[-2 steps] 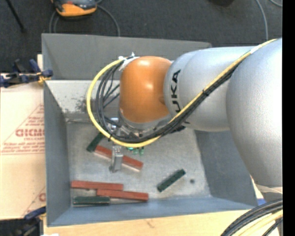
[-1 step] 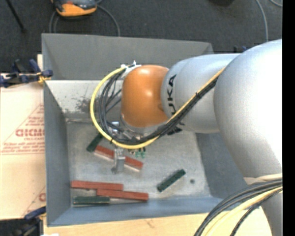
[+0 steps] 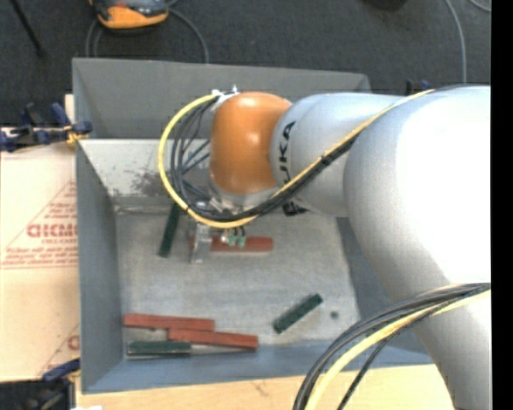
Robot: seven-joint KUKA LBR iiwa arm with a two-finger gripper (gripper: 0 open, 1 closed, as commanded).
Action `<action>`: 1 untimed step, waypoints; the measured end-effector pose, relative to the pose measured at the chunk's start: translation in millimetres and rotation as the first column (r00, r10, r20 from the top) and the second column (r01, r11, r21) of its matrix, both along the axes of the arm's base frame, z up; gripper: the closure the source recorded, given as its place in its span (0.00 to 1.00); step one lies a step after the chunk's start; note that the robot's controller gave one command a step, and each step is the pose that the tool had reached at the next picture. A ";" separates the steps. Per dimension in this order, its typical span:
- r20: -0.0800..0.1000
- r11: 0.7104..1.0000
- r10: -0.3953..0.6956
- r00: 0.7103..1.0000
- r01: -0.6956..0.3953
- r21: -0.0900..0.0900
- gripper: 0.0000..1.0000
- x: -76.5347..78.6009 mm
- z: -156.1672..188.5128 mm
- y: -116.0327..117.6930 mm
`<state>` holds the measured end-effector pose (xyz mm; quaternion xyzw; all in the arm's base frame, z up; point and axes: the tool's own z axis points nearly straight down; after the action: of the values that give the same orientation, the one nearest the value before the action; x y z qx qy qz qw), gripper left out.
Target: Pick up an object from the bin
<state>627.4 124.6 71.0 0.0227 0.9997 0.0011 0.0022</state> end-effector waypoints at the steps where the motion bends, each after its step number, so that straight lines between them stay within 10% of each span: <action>1: 0.000 1.000 -0.001 1.000 0.001 0.000 1.00 0.0 0.0 -0.1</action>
Offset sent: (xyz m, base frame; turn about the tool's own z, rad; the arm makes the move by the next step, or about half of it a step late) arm -0.0048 0.0820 0.0117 -0.0135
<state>627.4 124.5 71.0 0.0233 0.9997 0.0011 0.0021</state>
